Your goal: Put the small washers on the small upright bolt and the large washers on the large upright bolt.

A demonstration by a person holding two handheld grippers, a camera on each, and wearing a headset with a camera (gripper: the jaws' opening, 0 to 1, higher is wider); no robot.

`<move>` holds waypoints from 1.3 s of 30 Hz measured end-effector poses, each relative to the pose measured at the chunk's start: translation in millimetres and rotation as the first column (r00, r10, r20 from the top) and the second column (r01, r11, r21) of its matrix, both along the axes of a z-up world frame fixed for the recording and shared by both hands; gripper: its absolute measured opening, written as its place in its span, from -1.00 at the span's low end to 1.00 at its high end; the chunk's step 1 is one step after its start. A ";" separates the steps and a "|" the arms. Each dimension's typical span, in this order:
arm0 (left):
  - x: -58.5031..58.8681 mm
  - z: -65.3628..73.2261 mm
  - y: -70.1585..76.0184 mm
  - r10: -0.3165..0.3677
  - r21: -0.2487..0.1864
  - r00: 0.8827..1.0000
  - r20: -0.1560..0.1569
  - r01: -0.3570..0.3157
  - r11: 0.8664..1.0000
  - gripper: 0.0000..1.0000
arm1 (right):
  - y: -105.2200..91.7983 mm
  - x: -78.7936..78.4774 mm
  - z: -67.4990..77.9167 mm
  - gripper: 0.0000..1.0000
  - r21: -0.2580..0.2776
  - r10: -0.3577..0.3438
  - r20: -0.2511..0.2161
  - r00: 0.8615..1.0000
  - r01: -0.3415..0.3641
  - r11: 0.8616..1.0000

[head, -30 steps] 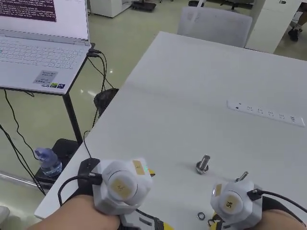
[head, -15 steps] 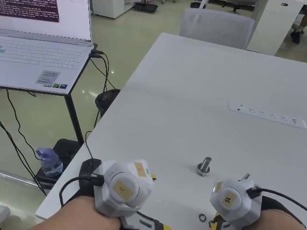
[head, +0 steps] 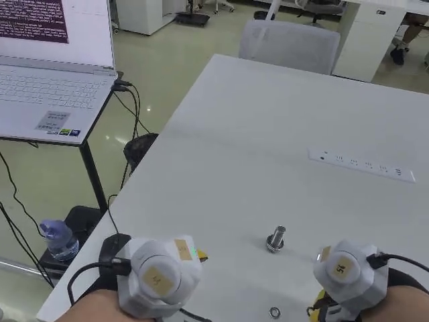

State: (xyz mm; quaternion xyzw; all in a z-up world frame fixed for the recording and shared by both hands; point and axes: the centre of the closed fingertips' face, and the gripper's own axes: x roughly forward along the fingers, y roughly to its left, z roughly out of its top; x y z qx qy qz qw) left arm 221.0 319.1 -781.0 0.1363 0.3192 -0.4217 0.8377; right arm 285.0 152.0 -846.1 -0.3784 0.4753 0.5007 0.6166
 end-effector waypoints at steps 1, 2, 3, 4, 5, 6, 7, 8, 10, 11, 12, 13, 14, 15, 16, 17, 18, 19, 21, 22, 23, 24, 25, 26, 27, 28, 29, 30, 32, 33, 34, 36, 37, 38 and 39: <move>-0.1 -0.5 0.5 0.001 0.001 1.000 -0.002 -0.001 1.000 0.54 | -4.2 2.7 3.0 -0.74 0.001 -0.008 -0.001 1.000 0.008 1.000; -0.6 -1.2 0.7 0.002 0.002 1.000 -0.006 -0.002 1.000 0.54 | -10.3 6.9 8.0 -0.74 0.002 -0.014 0.002 1.000 0.014 1.000; -0.3 -1.3 1.2 0.004 0.002 1.000 -0.007 -0.004 1.000 0.54 | -14.4 10.3 10.9 -0.74 0.001 -0.018 0.010 1.000 0.018 1.000; -0.2 -1.4 1.3 0.006 0.000 1.000 -0.007 -0.006 1.000 0.55 | -20.3 15.3 13.9 -0.74 -0.003 -0.024 0.016 1.000 0.024 1.000; -0.1 -1.8 1.8 0.006 -0.001 1.000 -0.010 -0.006 1.000 0.55 | -23.8 17.6 15.5 -0.74 -0.006 -0.025 0.016 1.000 0.025 1.000; -0.3 -2.3 1.8 0.007 -0.001 1.000 -0.014 -0.007 1.000 0.55 | -26.9 19.9 17.5 -0.74 -0.010 -0.027 0.017 0.999 0.027 1.000; 0.2 -2.4 1.8 0.006 0.000 1.000 -0.012 -0.006 1.000 0.56 | -29.7 22.6 19.4 -0.74 -0.012 -0.029 0.020 0.999 0.029 0.999; 0.5 -2.9 1.8 0.007 0.001 1.000 -0.012 -0.007 1.000 0.58 | -33.5 26.9 21.6 -0.74 -0.014 -0.034 0.020 0.999 0.035 0.999; 0.5 -4.2 1.4 0.008 0.001 1.000 -0.020 -0.007 1.000 0.62 | -37.3 32.0 24.7 -0.74 -0.016 -0.040 0.020 0.999 0.040 0.999; 1.0 -3.7 0.5 0.005 -0.003 1.000 -0.015 -0.005 1.000 0.64 | -39.5 36.4 27.5 -0.74 -0.017 -0.045 0.023 0.999 0.045 0.999; 1.4 -3.0 -0.5 0.006 -0.010 1.000 -0.013 -0.006 1.000 0.67 | -40.2 41.0 29.8 -0.74 -0.013 -0.047 0.028 0.998 0.048 0.999; 1.8 -3.0 -0.7 0.009 -0.011 1.000 -0.014 -0.009 1.000 0.69 | -40.4 43.6 31.6 -0.74 -0.011 -0.048 0.028 0.998 0.049 0.999; 2.0 -3.3 -0.8 0.009 -0.009 1.000 -0.015 -0.009 1.000 0.69 | -40.1 46.1 33.5 -0.74 -0.008 -0.050 0.030 0.998 0.050 0.999; 2.1 -3.8 -0.9 0.009 -0.007 1.000 -0.015 -0.010 1.000 0.69 | -39.2 51.4 36.7 -0.74 0.001 -0.055 0.038 0.998 0.055 0.998; 2.5 -4.0 -1.1 0.011 -0.007 1.000 -0.014 -0.011 1.000 0.71 | -38.3 53.9 38.8 -0.74 0.005 -0.058 0.038 0.998 0.057 0.998; 2.8 -4.1 -1.2 0.014 -0.008 1.000 -0.016 -0.014 1.000 0.72 | -37.4 58.1 41.3 -0.74 0.009 -0.059 0.039 0.998 0.059 0.998; 3.1 -4.4 -1.2 0.015 -0.007 1.000 -0.017 -0.015 1.000 0.72 | -37.0 62.1 42.6 -0.74 0.010 -0.061 0.042 0.997 0.060 0.998; 3.6 -4.9 -1.3 0.017 -0.005 1.000 -0.017 -0.017 1.000 0.72 | -36.7 67.1 44.4 -0.74 0.012 -0.061 0.045 0.997 0.061 0.998; 4.1 -5.2 -1.6 0.019 -0.004 1.000 -0.017 -0.019 1.000 0.73 | -35.6 75.1 47.0 -0.74 0.017 -0.065 0.048 0.997 0.064 0.998; 4.4 -5.3 -1.8 0.021 -0.004 1.000 -0.017 -0.021 1.000 0.73 | -34.9 77.3 47.9 -0.74 0.018 -0.065 0.049 0.997 0.064 0.998; 4.8 -5.7 -1.7 0.022 -0.004 1.000 -0.016 -0.023 1.000 0.73 | -33.8 80.9 48.6 -0.74 0.020 -0.066 0.052 0.996 0.065 0.998; 5.2 -5.9 -1.8 0.025 -0.004 1.000 -0.016 -0.025 1.000 0.73 | -32.7 83.3 48.8 -0.74 0.022 -0.065 0.055 0.996 0.064 0.998; 5.3 -5.7 -1.9 0.027 -0.004 1.000 -0.017 -0.027 1.000 0.73 | -31.7 85.0 48.9 -0.74 0.024 -0.066 0.054 0.996 0.065 0.998; 5.4 -6.4 -1.8 0.027 -0.002 0.999 -0.018 -0.027 1.000 0.72 | -29.9 87.1 48.8 -0.74 0.027 -0.066 0.054 0.996 0.065 0.998; 5.9 -7.2 -1.4 0.029 0.001 0.999 -0.018 -0.029 1.000 0.72 | -28.5 88.5 48.8 -0.74 0.029 -0.065 0.056 0.996 0.063 0.998; 7.0 -7.3 -0.7 0.035 0.003 0.999 -0.015 -0.035 0.999 0.73 | -27.3 90.0 48.3 -0.74 0.029 -0.063 0.057 0.996 0.062 0.998; 7.9 -6.9 -0.5 0.039 0.002 0.999 -0.011 -0.039 0.999 0.73 | -26.0 91.1 48.2 -0.74 0.030 -0.061 0.058 0.996 0.060 0.998; 8.2 -6.4 -0.6 0.038 0.000 0.999 -0.009 -0.038 0.999 0.72 | -24.5 92.3 47.8 -0.74 0.032 -0.060 0.058 0.997 0.058 0.998; 8.9 -6.2 0.4 0.043 0.003 0.999 -0.011 -0.043 0.999 0.71 | -20.2 96.0 47.1 -0.74 0.037 -0.056 0.061 0.997 0.054 0.998; 10.1 -6.5 1.2 0.045 0.003 0.999 -0.008 -0.045 0.999 0.70 | -19.0 96.9 46.4 -0.74 0.038 -0.057 0.060 0.997 0.055 0.998; 10.5 -6.5 1.4 0.045 0.002 0.999 -0.008 -0.045 0.999 0.70 | -17.0 96.5 45.7 -0.74 0.038 -0.055 0.056 0.997 0.053 0.998; 11.5 -6.0 2.1 0.050 0.002 0.999 -0.007 -0.050 0.999 0.70 | -15.9 97.3 42.8 -0.74 0.033 -0.051 0.055 0.997 0.049 0.998; 12.0 -5.4 2.2 0.051 0.001 0.999 -0.006 -0.051 0.999 0.70 | -15.6 97.8 41.9 -0.74 0.032 -0.050 0.054 0.997 0.048 0.998; 12.4 -5.1 2.2 0.052 -0.001 0.999 -0.007 -0.052 0.999 0.70 | -15.3 98.9 40.6 -0.74 0.031 -0.049 0.052 0.997 0.048 0.998; 13.4 -5.5 3.1 0.054 -0.001 0.999 -0.006 -0.054 0.999 0.71 | -14.6 99.4 40.2 -0.74 0.032 -0.050 0.053 0.997 0.048 0.998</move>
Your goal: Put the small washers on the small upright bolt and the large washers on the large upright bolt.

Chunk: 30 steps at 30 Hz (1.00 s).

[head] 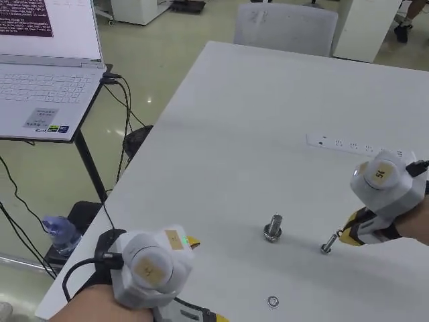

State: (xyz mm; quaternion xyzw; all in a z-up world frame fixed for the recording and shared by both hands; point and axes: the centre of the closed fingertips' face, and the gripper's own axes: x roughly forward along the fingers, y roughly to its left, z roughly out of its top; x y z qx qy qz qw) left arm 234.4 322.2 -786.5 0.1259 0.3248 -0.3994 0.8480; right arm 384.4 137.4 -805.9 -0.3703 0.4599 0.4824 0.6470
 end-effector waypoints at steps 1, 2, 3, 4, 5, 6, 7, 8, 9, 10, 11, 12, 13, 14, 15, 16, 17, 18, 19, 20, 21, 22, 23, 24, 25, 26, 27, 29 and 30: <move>0.3 -0.1 0.2 0.000 0.001 1.000 0.001 0.000 1.000 0.71 | 0.8 -1.0 0.3 -0.74 0.000 -0.002 -0.002 1.000 0.002 1.000; 0.5 -0.1 0.2 0.000 0.001 1.000 -0.001 0.000 1.000 0.71 | 1.7 -1.8 0.1 -0.74 0.001 -0.003 -0.003 1.000 0.003 1.000; 0.5 -0.1 -0.1 0.000 -0.001 1.000 -0.002 0.000 1.000 0.72 | 2.2 -2.6 -0.2 -0.74 -0.001 -0.003 -0.005 1.000 0.003 1.000; 0.6 -0.4 -0.4 0.000 -0.002 1.000 -0.002 0.000 1.000 0.72 | 3.1 -3.5 -0.6 -0.74 -0.002 0.000 -0.006 1.000 0.000 1.000; 0.6 -0.4 -0.6 -0.001 -0.003 1.000 -0.002 0.001 1.000 0.73 | 3.9 -4.2 -0.8 -0.74 -0.003 0.002 -0.006 1.000 -0.002 1.000; 0.8 -0.3 -0.9 0.000 -0.004 1.000 -0.001 0.000 1.000 0.74 | 4.7 -4.9 -0.9 -0.74 -0.004 0.004 -0.006 1.000 -0.004 1.000; 0.9 -0.6 -1.0 0.001 -0.007 1.000 -0.004 -0.001 1.000 0.74 | 5.2 -5.3 -0.9 -0.74 -0.005 0.006 -0.005 1.000 -0.006 1.000; 1.1 -0.9 -0.6 0.003 -0.006 1.000 -0.005 -0.003 1.000 0.75 | 5.6 -5.4 -1.1 -0.74 -0.006 0.006 -0.005 1.000 -0.006 1.000; 1.3 -1.4 -0.2 0.002 -0.002 1.000 -0.005 -0.002 1.000 0.76 | 6.1 -5.4 -1.3 -0.74 -0.007 0.007 -0.004 1.000 -0.007 1.000; 1.3 -1.6 0.0 0.000 0.001 1.000 -0.003 0.000 1.000 0.76 | 6.4 -5.2 -1.7 -0.74 -0.009 0.007 -0.003 1.000 -0.007 1.000; 1.2 -2.1 0.4 -0.001 0.006 1.000 -0.004 0.001 1.000 0.78 | 6.5 -5.2 -2.4 -0.74 -0.011 0.007 -0.005 1.000 -0.007 1.000; 1.5 -2.1 0.4 -0.002 0.007 1.000 -0.002 0.002 1.000 0.79 | 6.6 -5.3 -2.9 -0.74 -0.012 0.008 -0.006 1.000 -0.008 1.000; 1.6 -1.9 0.3 -0.004 0.007 1.000 0.000 0.004 1.000 0.80 | 6.9 -5.4 -3.3 -0.74 -0.012 0.007 -0.008 1.000 -0.007 1.000; 1.9 -1.9 0.2 -0.003 0.005 1.000 -0.001 0.004 1.000 0.80 | 7.3 -5.8 -4.0 -0.74 -0.013 0.009 -0.009 1.000 -0.009 1.000; 2.0 -1.8 0.3 -0.001 0.003 1.000 -0.003 0.001 1.000 0.81 | 7.2 -5.7 -4.4 -0.74 -0.015 0.011 -0.009 1.000 -0.011 1.000; 2.4 -1.1 -0.1 0.000 0.000 1.000 0.000 0.000 1.000 0.82 | 7.1 -5.5 -4.6 -0.74 -0.016 0.012 -0.009 1.000 -0.012 1.000; 2.4 -0.9 -0.3 -0.001 -0.001 1.000 0.000 0.001 1.000 0.84 | 7.3 -5.4 -4.8 -0.74 -0.015 0.012 -0.010 1.000 -0.012 1.000; 2.1 -1.1 -0.7 -0.001 -0.001 1.000 -0.002 0.001 1.000 0.85 | 7.6 -6.0 -5.0 -0.74 -0.016 0.013 -0.012 1.000 -0.013 1.000; 2.2 -0.8 -1.4 -0.003 -0.004 1.000 0.000 0.003 1.000 0.87 | 7.4 -5.5 -5.6 -0.74 -0.018 0.015 -0.012 1.000 -0.016 1.000; 2.3 -0.5 -1.9 -0.004 -0.004 1.000 0.001 0.004 1.000 0.88 | 7.4 -5.6 -6.1 -0.74 -0.020 0.018 -0.012 1.000 -0.018 1.000; 2.1 -1.0 -2.0 -0.006 -0.002 1.000 -0.001 0.006 1.000 0.87 | 7.3 -5.5 -6.6 -0.74 -0.020 0.018 -0.013 1.000 -0.019 1.000; 2.0 -1.4 -2.0 -0.006 0.000 1.000 -0.003 0.006 1.000 0.86 | 7.5 -5.8 -7.1 -0.74 -0.022 0.020 -0.013 1.000 -0.020 1.000; 2.1 -1.8 -1.7 -0.006 0.002 1.000 -0.005 0.006 1.000 0.86 | 7.3 -5.1 -7.6 -0.74 -0.023 0.022 -0.012 1.000 -0.022 0.999; 2.4 -2.2 -2.1 -0.006 0.002 1.000 -0.004 0.006 1.000 0.86 | 7.3 -4.9 -8.1 -0.74 -0.026 0.025 -0.011 1.000 -0.025 0.999; 2.4 -2.3 -2.1 -0.006 0.003 1.000 -0.005 0.006 1.000 0.86 | 7.2 -4.8 -8.5 -0.74 -0.027 0.027 -0.011 1.000 -0.027 0.999; 2.2 -2.4 -2.4 -0.007 0.003 1.000 -0.006 0.007 1.000 0.85 | 7.2 -4.8 -9.1 -0.74 -0.028 0.028 -0.012 1.000 -0.028 0.999; 2.1 -2.6 -2.6 -0.008 0.003 1.000 -0.007 0.008 1.000 0.85 | 7.1 -4.9 -9.7 -0.74 -0.030 0.030 -0.012 0.999 -0.031 0.999; 1.6 -3.0 -2.7 -0.011 0.007 1.000 -0.009 0.011 1.000 0.83 | 7.0 -5.6 -11.6 -0.74 -0.034 0.037 -0.014 0.999 -0.037 0.999; 1.6 -3.0 -2.5 -0.010 0.007 1.000 -0.010 0.011 1.000 0.83 | 7.0 -5.6 -12.3 -0.74 -0.036 0.040 -0.013 0.999 -0.040 0.999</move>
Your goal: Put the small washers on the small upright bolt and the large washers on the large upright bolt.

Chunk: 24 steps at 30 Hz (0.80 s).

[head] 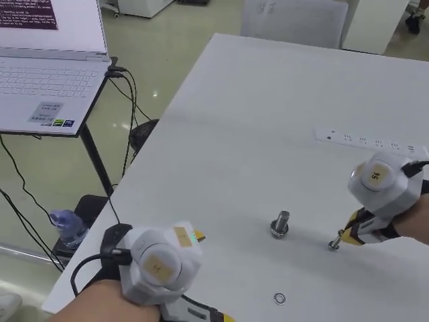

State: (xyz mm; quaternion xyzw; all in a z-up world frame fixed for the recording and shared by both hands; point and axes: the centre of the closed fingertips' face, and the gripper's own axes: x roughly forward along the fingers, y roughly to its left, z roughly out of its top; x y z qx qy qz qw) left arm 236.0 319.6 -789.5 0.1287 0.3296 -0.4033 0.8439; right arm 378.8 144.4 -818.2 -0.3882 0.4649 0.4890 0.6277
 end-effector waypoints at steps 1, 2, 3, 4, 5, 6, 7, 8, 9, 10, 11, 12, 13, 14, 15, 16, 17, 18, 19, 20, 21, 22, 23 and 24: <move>0.1 -0.2 0.3 0.001 -0.001 1.000 -0.002 -0.001 1.000 0.83 | -0.2 0.3 -1.0 -0.74 -0.004 0.002 0.001 1.000 -0.002 1.000; 0.3 -0.4 0.5 0.001 -0.001 1.000 -0.002 -0.001 1.000 0.83 | -0.4 0.3 -1.6 -0.74 -0.005 0.004 0.001 1.000 -0.004 1.000; 0.2 -0.4 0.7 -0.001 0.000 1.000 -0.002 0.001 1.000 0.82 | -0.5 0.5 -2.7 -0.74 -0.008 0.006 0.001 1.000 -0.006 1.000; 0.3 -0.5 0.9 0.000 0.000 1.000 -0.002 0.000 1.000 0.82 | -0.6 0.9 -3.3 -0.74 -0.009 0.006 0.002 1.000 -0.006 1.000; 0.2 -0.5 1.0 0.000 0.000 1.000 -0.004 0.000 1.000 0.82 | -0.7 1.0 -4.6 -0.74 -0.011 0.008 0.000 1.000 -0.008 1.000; -0.1 -0.4 1.3 -0.001 0.003 1.000 -0.005 0.001 1.000 0.81 | -0.7 1.1 -5.4 -0.74 -0.011 0.009 -0.001 1.000 -0.009 1.000; 0.0 -0.1 1.4 -0.002 0.005 1.000 -0.002 0.002 1.000 0.81 | -0.9 1.4 -6.4 -0.74 -0.013 0.009 -0.001 1.000 -0.009 1.000; -0.2 0.4 1.4 -0.001 0.005 1.000 -0.001 0.001 1.000 0.81 | -1.2 1.7 -7.9 -0.74 -0.016 0.012 -0.001 1.000 -0.012 1.000; -0.3 0.6 1.4 0.000 0.004 1.000 -0.002 0.000 1.000 0.80 | -1.1 1.9 -8.9 -0.74 -0.017 0.012 -0.003 1.000 -0.012 1.000; -0.7 0.6 1.5 0.000 0.003 1.000 -0.004 0.000 1.000 0.79 | -1.1 2.2 -10.4 -0.74 -0.017 0.013 -0.004 1.000 -0.013 1.000; -0.8 0.4 1.8 -0.001 0.004 1.000 -0.004 0.001 1.000 0.78 | -1.3 2.4 -11.5 -0.74 -0.019 0.013 -0.004 1.000 -0.013 1.000; -0.4 0.1 2.5 -0.001 0.008 1.000 -0.002 0.001 1.000 0.78 | -1.5 2.4 -13.4 -0.74 -0.021 0.013 -0.006 1.000 -0.013 1.000; -0.4 0.0 2.7 0.000 0.009 1.000 -0.002 0.000 1.000 0.77 | -1.4 2.6 -13.9 -0.74 -0.021 0.013 -0.006 1.000 -0.013 1.000; -0.7 -0.2 2.9 0.001 0.008 1.000 -0.005 -0.001 1.000 0.77 | -1.4 2.6 -15.7 -0.74 -0.022 0.013 -0.008 1.000 -0.014 1.000; -0.9 -0.3 3.0 0.002 0.007 1.000 -0.008 -0.002 1.000 0.76 | -1.2 2.8 -17.0 -0.74 -0.022 0.014 -0.008 1.000 -0.014 1.000; -0.8 -0.4 3.4 0.003 0.008 1.000 -0.007 -0.003 1.000 0.76 | -1.4 2.4 -19.0 -0.74 -0.024 0.016 -0.008 1.000 -0.016 1.000; -1.0 -0.4 3.7 0.003 0.008 1.000 -0.006 -0.003 1.000 0.76 | -1.3 2.5 -20.4 -0.74 -0.025 0.017 -0.008 1.000 -0.018 1.000; -1.7 -0.7 4.3 0.005 0.009 1.000 -0.008 -0.004 1.000 0.75 | -1.4 2.8 -22.5 -0.74 -0.025 0.016 -0.010 1.000 -0.017 1.000; -1.7 -0.7 4.4 0.006 0.008 1.000 -0.008 -0.006 1.000 0.75 | -1.6 2.9 -24.0 -0.74 -0.026 0.015 -0.011 1.000 -0.016 1.000; -1.6 -1.2 5.1 0.009 0.009 1.000 -0.007 -0.009 1.000 0.75 | -1.7 3.1 -25.4 -0.74 -0.026 0.016 -0.011 1.000 -0.016 1.000; -1.7 -1.4 5.1 0.009 0.009 1.000 -0.007 -0.009 1.000 0.75 | -1.4 3.2 -27.3 -0.74 -0.025 0.016 -0.012 1.000 -0.016 1.000; -2.0 -1.6 5.2 0.009 0.009 1.000 -0.008 -0.009 1.000 0.74 | -1.4 3.0 -28.9 -0.74 -0.026 0.016 -0.014 1.000 -0.016 1.000; -2.5 -2.0 5.7 0.011 0.011 1.000 -0.010 -0.011 1.000 0.74 | -2.0 2.4 -31.3 -0.74 -0.028 0.014 -0.017 1.000 -0.014 1.000; -3.1 -2.1 5.9 0.012 0.011 1.000 -0.010 -0.012 1.000 0.74 | -1.9 2.1 -32.6 -0.74 -0.028 0.015 -0.018 1.000 -0.015 0.999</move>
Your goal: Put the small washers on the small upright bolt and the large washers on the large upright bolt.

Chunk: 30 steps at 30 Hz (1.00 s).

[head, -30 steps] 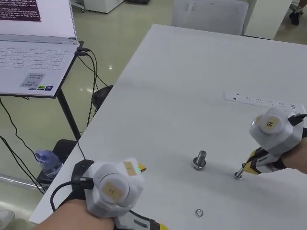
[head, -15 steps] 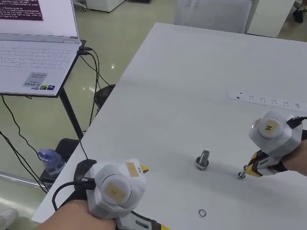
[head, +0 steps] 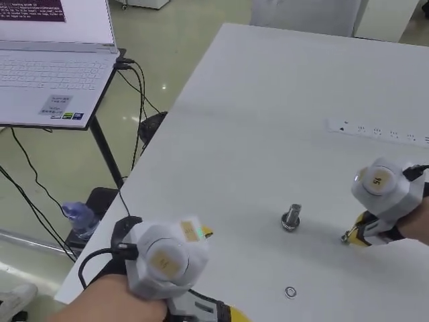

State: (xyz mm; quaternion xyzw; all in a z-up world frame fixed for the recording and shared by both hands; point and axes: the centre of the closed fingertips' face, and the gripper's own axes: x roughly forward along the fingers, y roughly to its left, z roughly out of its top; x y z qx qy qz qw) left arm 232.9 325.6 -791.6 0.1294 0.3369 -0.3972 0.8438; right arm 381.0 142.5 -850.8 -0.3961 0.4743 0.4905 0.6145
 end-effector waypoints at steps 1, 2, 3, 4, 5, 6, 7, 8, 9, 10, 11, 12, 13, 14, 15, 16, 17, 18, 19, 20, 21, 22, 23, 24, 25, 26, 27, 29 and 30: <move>-0.5 -0.4 -0.2 -0.001 -0.001 1.000 0.000 0.001 1.000 0.74 | -0.5 -0.3 -1.9 -0.74 -0.002 0.000 0.001 1.000 0.000 1.000; -0.5 -0.7 -0.3 -0.001 -0.001 1.000 -0.001 0.001 1.000 0.74 | -0.5 -0.2 -3.2 -0.74 -0.002 0.001 0.001 1.000 -0.001 1.000; -0.7 -1.0 -0.4 0.000 -0.001 1.000 -0.001 0.000 1.000 0.73 | -0.8 -0.8 -4.7 -0.74 -0.004 0.001 -0.002 1.000 -0.001 1.000; -0.8 -1.2 -0.4 0.000 -0.001 1.000 -0.002 0.000 1.000 0.73 | -0.9 -0.9 -5.2 -0.74 -0.004 0.002 -0.001 1.000 -0.002 1.000; -1.2 -1.4 -0.4 0.001 -0.001 1.000 -0.002 -0.001 1.000 0.73 | -0.7 -1.3 -5.7 -0.74 -0.005 0.003 -0.002 1.000 -0.003 1.000; -1.7 -1.4 -0.2 0.002 -0.001 1.000 -0.001 -0.002 1.000 0.73 | -0.6 -1.9 -5.8 -0.74 -0.005 0.003 -0.003 1.000 -0.003 1.000; -2.0 -1.4 -0.1 0.002 -0.001 1.000 -0.003 -0.002 1.000 0.73 | -0.5 -2.4 -6.0 -0.74 -0.005 0.004 -0.003 1.000 -0.004 1.000; -2.4 -1.4 -0.2 0.002 -0.001 1.000 -0.003 -0.002 1.000 0.72 | -0.5 -2.8 -6.4 -0.74 -0.007 0.005 -0.003 1.000 -0.006 1.000; -2.6 -1.2 -0.2 0.002 -0.002 1.000 -0.003 -0.002 1.000 0.72 | -0.9 -3.3 -6.8 -0.74 -0.011 0.007 -0.002 1.000 -0.007 1.000; -2.8 -1.1 -0.1 0.003 -0.002 1.000 -0.003 -0.003 1.000 0.72 | -0.6 -3.5 -7.0 -0.74 -0.011 0.009 -0.002 1.000 -0.009 1.000; -2.9 -1.3 -0.2 0.004 -0.002 1.000 -0.003 -0.004 1.000 0.72 | -0.7 -3.9 -7.0 -0.74 -0.011 0.010 -0.002 1.000 -0.010 1.000; -3.1 -1.6 -0.1 0.004 -0.002 1.000 -0.004 -0.004 1.000 0.72 | -0.7 -4.3 -7.2 -0.74 -0.012 0.010 -0.003 1.000 -0.011 1.000; -3.0 -1.7 0.1 0.004 -0.001 1.000 -0.004 -0.004 1.000 0.72 | -1.1 -4.3 -7.6 -0.74 -0.015 0.011 -0.002 1.000 -0.011 1.000; -3.1 -1.8 0.3 0.004 0.000 1.000 -0.005 -0.004 1.000 0.72 | -1.1 -4.4 -8.0 -0.74 -0.016 0.014 -0.001 1.000 -0.014 1.000; -3.2 -1.8 0.4 0.005 -0.001 1.000 -0.005 -0.005 1.000 0.71 | -1.2 -4.8 -8.3 -0.74 -0.017 0.014 -0.002 1.000 -0.014 1.000; -3.2 -1.8 0.3 0.005 -0.002 1.000 -0.006 -0.005 1.000 0.71 | -0.9 -4.5 -8.2 -0.74 -0.017 0.013 -0.001 1.000 -0.013 1.000; -3.2 -1.9 0.3 0.005 -0.003 1.000 -0.006 -0.005 1.000 0.71 | -0.9 -4.4 -8.2 -0.73 -0.018 0.012 -0.001 1.000 -0.012 1.000; -3.5 -2.0 0.3 0.004 -0.003 1.000 -0.008 -0.004 1.000 0.70 | -0.7 -4.4 -8.1 -0.73 -0.019 0.012 -0.002 1.000 -0.012 1.000; -3.6 -2.0 0.2 0.004 -0.003 1.000 -0.008 -0.004 1.000 0.69 | -0.6 -4.5 -8.0 -0.73 -0.021 0.012 -0.002 1.000 -0.012 1.000; -4.2 -2.2 0.1 0.004 -0.003 1.000 -0.012 -0.004 1.000 0.69 | 0.0 -4.4 -7.9 -0.74 -0.022 0.015 0.000 1.000 -0.015 1.000; -4.3 -2.5 0.1 0.003 -0.003 1.000 -0.012 -0.003 1.000 0.68 | 0.2 -4.5 -7.8 -0.74 -0.024 0.016 0.001 1.000 -0.016 1.000; -4.4 -2.7 0.0 0.002 -0.003 1.000 -0.012 -0.002 1.000 0.68 | 0.4 -4.1 -7.9 -0.74 -0.026 0.015 0.001 1.000 -0.015 1.000; -4.7 -2.6 -0.4 0.001 -0.004 1.000 -0.014 -0.001 1.000 0.67 | 0.5 -4.1 -7.9 -0.74 -0.027 0.013 0.000 1.000 -0.013 1.000; -5.1 -2.6 -0.7 0.001 -0.005 1.000 -0.017 -0.001 1.000 0.66 | 0.7 -4.0 -7.9 -0.74 -0.027 0.013 0.000 1.000 -0.013 1.000; -5.6 -2.8 -0.7 0.000 -0.006 1.000 -0.018 0.000 1.000 0.65 | 1.1 -3.8 -7.8 -0.74 -0.027 0.015 0.001 1.000 -0.015 1.000; -5.8 -3.1 -0.4 0.000 -0.005 1.000 -0.019 0.000 1.000 0.64 | 1.3 -3.8 -7.9 -0.74 -0.028 0.014 0.001 1.000 -0.014 1.000; -5.9 -3.5 0.2 -0.001 -0.003 1.000 -0.018 0.001 1.000 0.64 | 1.5 -3.9 -7.9 -0.74 -0.029 0.014 0.001 1.000 -0.014 0.999; -6.5 -3.9 0.4 -0.001 -0.004 1.000 -0.020 0.001 1.000 0.63 | 1.8 -4.0 -8.1 -0.73 -0.030 0.016 0.002 1.000 -0.016 0.999; -7.0 -4.1 0.3 -0.001 -0.006 1.000 -0.021 0.001 1.000 0.63 | 1.9 -4.1 -8.3 -0.73 -0.031 0.016 0.002 1.000 -0.016 0.999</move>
